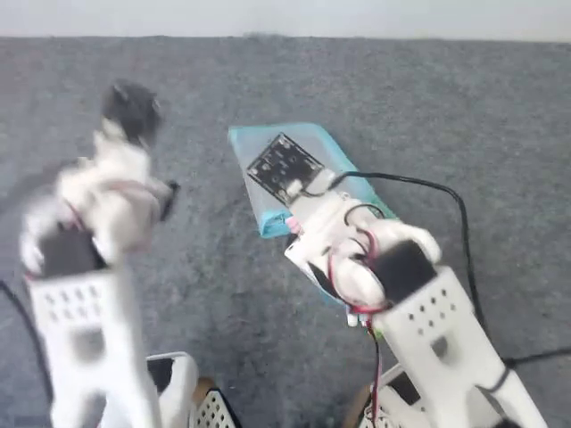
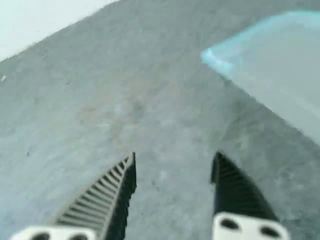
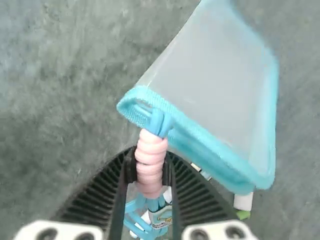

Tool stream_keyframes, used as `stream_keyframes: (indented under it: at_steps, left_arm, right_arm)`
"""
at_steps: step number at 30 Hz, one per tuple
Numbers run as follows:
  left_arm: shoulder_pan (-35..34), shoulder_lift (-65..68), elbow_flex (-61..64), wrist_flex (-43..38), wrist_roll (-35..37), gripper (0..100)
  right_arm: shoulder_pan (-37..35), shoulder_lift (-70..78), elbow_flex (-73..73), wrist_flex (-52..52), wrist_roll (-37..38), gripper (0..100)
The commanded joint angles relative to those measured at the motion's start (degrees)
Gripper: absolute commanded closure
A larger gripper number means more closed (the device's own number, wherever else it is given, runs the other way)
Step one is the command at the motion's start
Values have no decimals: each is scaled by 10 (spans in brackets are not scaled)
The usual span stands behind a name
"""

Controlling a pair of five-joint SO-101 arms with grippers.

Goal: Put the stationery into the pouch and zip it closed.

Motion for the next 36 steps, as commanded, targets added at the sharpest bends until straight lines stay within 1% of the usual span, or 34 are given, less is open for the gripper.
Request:
stream_keyframes:
  at_steps: [1, 4, 7, 11, 13, 17, 19, 25, 31, 36]
  left_arm:
    - [45, -168, 145, -55, 23, 730]
    - [125, -253, 196, -33, 37, 720]
    - [201, -309, 220, -16, 66, 717]
    - [226, -314, 225, -18, 93, 717]
    - [230, -302, 236, -37, 106, 717]
    - [228, -278, 298, -127, 117, 718]
    - [227, -269, 317, -156, 118, 720]
    - [226, -251, 321, -186, 131, 720]
    - [166, -223, 329, -228, 131, 720]
    - [165, -186, 343, -260, 130, 720]
  right_arm:
    - [5, -57, 20, -32, -8, 992]
    - [5, -58, 30, -34, -8, 992]
    - [6, -58, 31, -34, -10, 992]
    - [5, -58, 39, -36, -12, 992]
    - [4, -58, 44, -43, -13, 992]
    - [-25, -64, 45, -40, -13, 992]
    - [-35, -63, 45, -41, -13, 992]
    - [-36, -64, 45, -36, -12, 992]
    - [-36, -65, 46, -24, -9, 992]
    - [-36, -65, 44, -24, -8, 992]
